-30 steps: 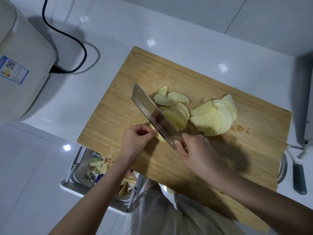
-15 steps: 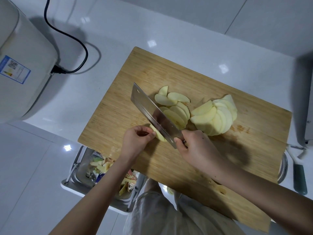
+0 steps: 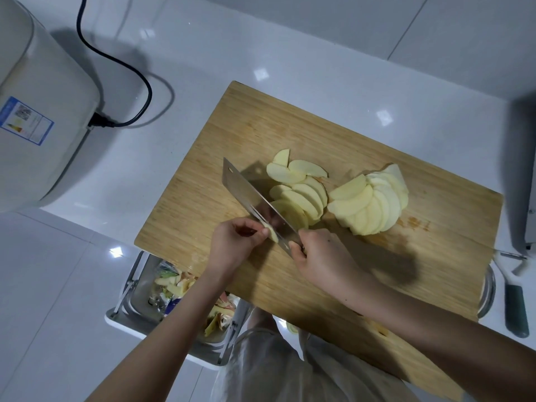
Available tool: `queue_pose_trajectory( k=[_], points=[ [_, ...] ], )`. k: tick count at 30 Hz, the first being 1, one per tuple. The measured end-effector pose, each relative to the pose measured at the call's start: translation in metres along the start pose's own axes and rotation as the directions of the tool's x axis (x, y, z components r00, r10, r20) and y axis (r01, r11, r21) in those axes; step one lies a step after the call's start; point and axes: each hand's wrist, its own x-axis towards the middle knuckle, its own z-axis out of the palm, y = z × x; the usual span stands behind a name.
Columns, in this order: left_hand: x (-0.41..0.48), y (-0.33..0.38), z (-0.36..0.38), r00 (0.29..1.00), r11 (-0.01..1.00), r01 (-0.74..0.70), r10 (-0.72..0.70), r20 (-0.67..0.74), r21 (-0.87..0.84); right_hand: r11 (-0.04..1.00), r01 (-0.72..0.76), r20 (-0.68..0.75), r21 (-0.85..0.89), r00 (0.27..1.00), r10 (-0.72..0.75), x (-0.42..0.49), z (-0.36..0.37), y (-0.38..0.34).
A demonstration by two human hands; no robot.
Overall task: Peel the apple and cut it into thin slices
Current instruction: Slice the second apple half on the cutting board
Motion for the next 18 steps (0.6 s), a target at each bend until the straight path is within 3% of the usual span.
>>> queue_pose_trajectory(
  k=[8,14,18],
  points=[
    [0.001,0.002,0.002,0.999,0.992,-0.041,0.042,-0.004,0.122,0.998,0.002,-0.023,0.066,1.000,-0.001,-0.006,-0.001,0.004],
    [0.003,0.009,0.011,0.997,0.944,-0.043,0.060,-0.040,0.328,0.991,0.036,-0.133,0.131,0.991,-0.018,-0.022,-0.032,0.010],
    [0.001,0.020,-0.003,0.999,0.976,0.018,-0.007,-0.052,0.218,0.992,0.109,-0.199,0.058,0.975,-0.095,-0.037,-0.049,0.023]
  ],
)
